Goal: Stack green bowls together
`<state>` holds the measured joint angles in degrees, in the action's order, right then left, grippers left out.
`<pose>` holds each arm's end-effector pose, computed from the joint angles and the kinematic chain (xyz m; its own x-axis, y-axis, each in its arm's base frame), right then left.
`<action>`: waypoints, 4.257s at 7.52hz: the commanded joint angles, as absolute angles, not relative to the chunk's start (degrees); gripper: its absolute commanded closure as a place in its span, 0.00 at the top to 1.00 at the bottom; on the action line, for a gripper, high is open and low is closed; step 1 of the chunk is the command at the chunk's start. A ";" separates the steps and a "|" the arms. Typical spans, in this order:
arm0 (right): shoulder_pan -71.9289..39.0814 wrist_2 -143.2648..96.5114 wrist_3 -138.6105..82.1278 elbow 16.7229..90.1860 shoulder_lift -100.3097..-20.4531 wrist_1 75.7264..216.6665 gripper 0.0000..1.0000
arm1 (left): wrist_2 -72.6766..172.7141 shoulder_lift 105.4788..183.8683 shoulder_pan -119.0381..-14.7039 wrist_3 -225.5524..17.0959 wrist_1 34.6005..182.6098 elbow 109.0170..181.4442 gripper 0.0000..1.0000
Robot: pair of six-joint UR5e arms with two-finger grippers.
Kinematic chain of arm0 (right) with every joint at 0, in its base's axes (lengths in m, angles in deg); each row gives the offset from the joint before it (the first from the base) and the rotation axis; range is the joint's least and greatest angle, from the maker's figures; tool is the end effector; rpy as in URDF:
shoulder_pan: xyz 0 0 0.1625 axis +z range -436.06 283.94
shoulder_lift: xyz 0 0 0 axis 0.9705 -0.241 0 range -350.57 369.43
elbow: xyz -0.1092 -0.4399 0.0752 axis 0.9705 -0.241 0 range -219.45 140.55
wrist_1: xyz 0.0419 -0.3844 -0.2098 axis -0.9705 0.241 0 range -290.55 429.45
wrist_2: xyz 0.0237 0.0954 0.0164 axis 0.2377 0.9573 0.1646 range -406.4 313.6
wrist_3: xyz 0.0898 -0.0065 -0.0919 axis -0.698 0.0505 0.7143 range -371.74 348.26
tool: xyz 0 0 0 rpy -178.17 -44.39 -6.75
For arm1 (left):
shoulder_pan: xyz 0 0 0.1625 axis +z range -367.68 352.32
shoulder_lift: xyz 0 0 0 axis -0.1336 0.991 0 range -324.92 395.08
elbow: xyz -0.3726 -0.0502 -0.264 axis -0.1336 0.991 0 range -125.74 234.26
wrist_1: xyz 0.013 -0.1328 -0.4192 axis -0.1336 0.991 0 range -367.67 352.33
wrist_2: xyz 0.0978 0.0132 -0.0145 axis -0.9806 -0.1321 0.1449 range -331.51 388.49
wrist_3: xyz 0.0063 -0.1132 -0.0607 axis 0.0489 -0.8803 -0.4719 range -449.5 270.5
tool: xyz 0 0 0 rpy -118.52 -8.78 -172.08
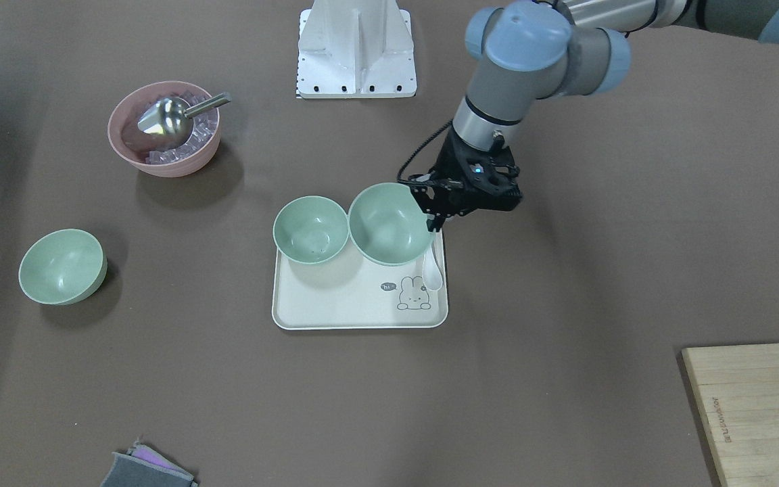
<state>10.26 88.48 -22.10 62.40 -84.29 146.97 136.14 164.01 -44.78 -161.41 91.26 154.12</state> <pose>0.0097 -0.5123 0.6119 0.6908 -0.1207 0.7129 -0.0651 0.9716 0.2275 0.5187 -0.5106 0.1855 0.5197 -0.0225 -0.8540 0.2200 0.9695 0.1084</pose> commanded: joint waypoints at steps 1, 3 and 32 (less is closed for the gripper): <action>10.25 88.43 -22.11 62.33 -84.44 146.97 1.00 | 131.86 168.22 -39.60 -165.77 87.51 153.85 0.00; 10.25 88.43 -22.20 62.41 -84.53 146.97 1.00 | 126.60 170.68 -35.38 -167.53 87.33 149.74 0.00; 10.25 88.34 -22.37 62.32 -84.35 146.97 1.00 | 122.88 174.74 -33.43 -169.48 95.51 137.84 0.00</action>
